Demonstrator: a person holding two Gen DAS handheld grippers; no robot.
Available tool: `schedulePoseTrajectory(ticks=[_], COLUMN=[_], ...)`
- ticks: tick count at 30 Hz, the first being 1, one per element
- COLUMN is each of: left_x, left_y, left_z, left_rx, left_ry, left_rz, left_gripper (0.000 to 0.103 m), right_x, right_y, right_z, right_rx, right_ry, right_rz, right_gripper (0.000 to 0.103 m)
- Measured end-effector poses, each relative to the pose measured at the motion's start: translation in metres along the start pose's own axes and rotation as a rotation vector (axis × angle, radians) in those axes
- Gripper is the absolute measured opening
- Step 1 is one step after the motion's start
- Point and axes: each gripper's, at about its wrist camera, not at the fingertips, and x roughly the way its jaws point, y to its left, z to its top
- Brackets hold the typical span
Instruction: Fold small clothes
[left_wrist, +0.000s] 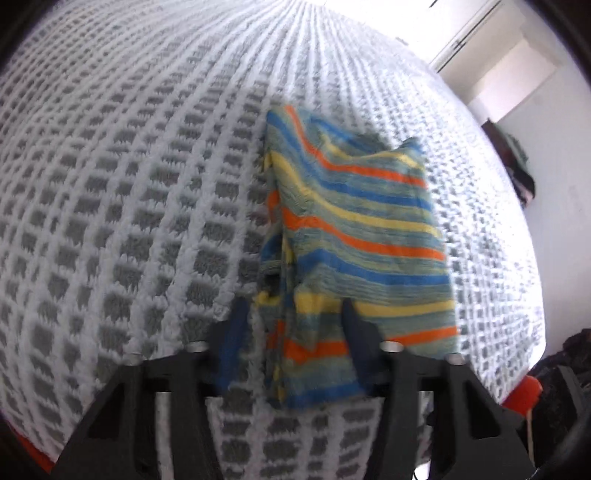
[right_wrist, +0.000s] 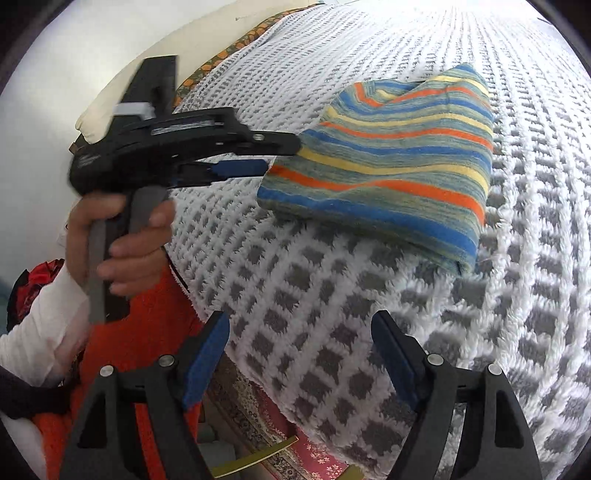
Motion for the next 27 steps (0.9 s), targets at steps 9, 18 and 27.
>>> schedulePoseTrajectory(ticks=[9,18,27], left_x=[-0.028,-0.001,-0.02], left_y=[-0.009,-0.006,-0.016], left_z=[-0.007,-0.021,0.077], left_rx=[0.078,0.099,0.094], left_ry=[-0.068,0.028,-0.102], left_rz=[0.097,0.161,0.05], left_gripper=[0.045,0.054,0.064], right_x=[-0.045,0.018,-0.029], right_y=[-0.023,-0.058,-0.075], right_z=[0.027,0.053,0.131], right_rx=[0.015,0.056,0.019], right_ry=[-0.19,-0.007,-0.128], right_rz=[-0.069,-0.029,-0.018], right_gripper=[0.078,0.061,0.06])
